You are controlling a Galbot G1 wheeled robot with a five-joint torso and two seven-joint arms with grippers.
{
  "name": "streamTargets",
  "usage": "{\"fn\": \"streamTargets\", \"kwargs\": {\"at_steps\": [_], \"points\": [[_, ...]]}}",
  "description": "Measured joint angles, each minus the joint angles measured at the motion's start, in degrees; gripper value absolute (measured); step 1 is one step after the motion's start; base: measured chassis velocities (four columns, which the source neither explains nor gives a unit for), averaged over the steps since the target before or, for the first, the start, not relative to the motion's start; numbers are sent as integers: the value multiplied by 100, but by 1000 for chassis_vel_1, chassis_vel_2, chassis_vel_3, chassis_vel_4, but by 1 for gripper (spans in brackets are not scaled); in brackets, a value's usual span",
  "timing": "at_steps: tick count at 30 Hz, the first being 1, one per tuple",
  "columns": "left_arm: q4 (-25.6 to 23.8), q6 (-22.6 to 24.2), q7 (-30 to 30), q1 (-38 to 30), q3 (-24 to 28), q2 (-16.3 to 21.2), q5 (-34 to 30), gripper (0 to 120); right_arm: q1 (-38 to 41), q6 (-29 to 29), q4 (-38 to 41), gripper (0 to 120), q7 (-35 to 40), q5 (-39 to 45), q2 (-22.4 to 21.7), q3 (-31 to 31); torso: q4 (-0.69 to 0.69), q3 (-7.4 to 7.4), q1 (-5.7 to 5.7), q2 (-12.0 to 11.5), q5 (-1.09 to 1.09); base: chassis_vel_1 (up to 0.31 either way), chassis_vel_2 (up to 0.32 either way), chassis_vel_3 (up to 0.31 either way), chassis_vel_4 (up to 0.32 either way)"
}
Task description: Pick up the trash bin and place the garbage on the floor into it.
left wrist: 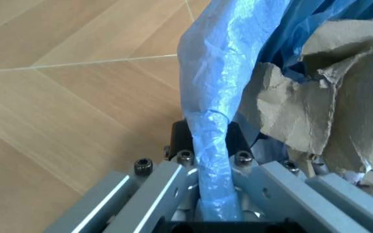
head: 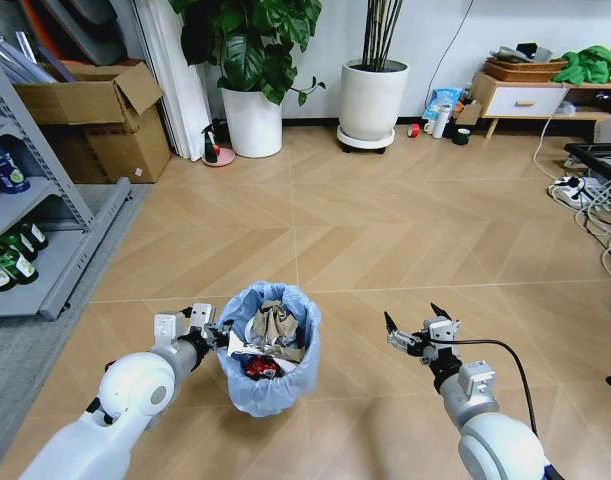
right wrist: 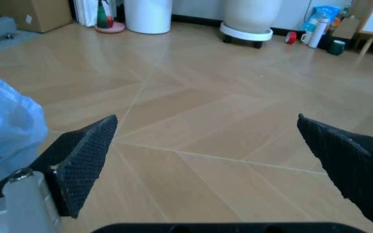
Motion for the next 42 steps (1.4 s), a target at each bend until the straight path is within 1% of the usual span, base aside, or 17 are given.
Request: {"fn": "streamTargets", "kwargs": {"at_steps": [6,8,10,11,13,14,15,18,19,20,22,23,25,27,28,32,42], "points": [[-24,-6,3,27,4,-12,18,0,-70,22,32,100,-20,-53,43,22,-2,0,-1,0,0,-196,-227,165,208],[-31,-9,2,28,4,-15,23,0,-79,40,34,100,-20,-54,47,23,-1,-1,-1,0,5,-261,-235,296,248],[-34,-30,-21,37,5,-33,35,0,-86,100,35,100,-19,-44,50,27,0,0,-1,0,0,-239,-237,265,238],[-34,-51,-75,44,3,-54,45,0,-90,111,30,100,-10,-42,64,48,-2,0,-1,0,5,-234,-238,234,219],[-34,-62,-114,51,-9,-71,47,0,-93,117,25,100,-4,-41,77,67,-4,0,-1,0,4,-234,-221,230,219],[-28,-79,-187,62,-35,-102,47,0,-95,123,16,100,11,-40,95,106,-4,0,0,0,-2,-200,-204,138,131],[-16,-96,-266,71,-67,-123,45,0,-99,128,9,100,24,-41,108,138,-5,0,0,0,2,-88,-109,138,131],[2,-123,-442,86,-157,-166,8,0,-106,152,7,100,28,-45,115,162,-3,0,0,0,4,-35,-75,56,21],[26,-144,-629,96,-229,-222,-62,0,-115,170,7,100,30,-45,118,171,0,0,-1,0,0,0,0,0,0],[56,-157,-807,120,-344,-282,-135,0,-128,183,7,100,30,-48,125,176,0,0,-1,0,-2,88,22,-77,6],[104,-175,-1110,157,-540,-375,-238,0,-142,198,7,100,27,-61,130,178,2,0,-1,0,-1,64,63,-81,-42],[104,-175,-1110,157,-540,-375,-238,0,-142,198,7,100,27,-61,130,178,2,0,-1,0,-1,64,63,-85,-42],[149,-180,-1665,217,-735,-474,-494,0,-148,206,5,100,23,-66,120,180,0,0,-1,0,-2,52,36,-72,-58],[158,-180,-2096,292,-843,-525,-686,0,-137,212,-6,100,22,-64,82,184,0,0,-1,0,0,0,0,0,0],[158,-180,-2096,292,-843,-525,-686,0,-137,212,-6,100,22,-64,82,184,0,0,-1,0,0,0,0,0,0],[254,-206,-2741,412,-927,-659,-826,0,-65,212,-10,100,21,-41,-9,165,0,0,-1,0,1,0,0,0,0],[553,-267,-2909,464,-920,-887,-727,0,-75,208,13,100,21,-15,-81,166,0,0,-1,0,0,0,0,0,0]]}}
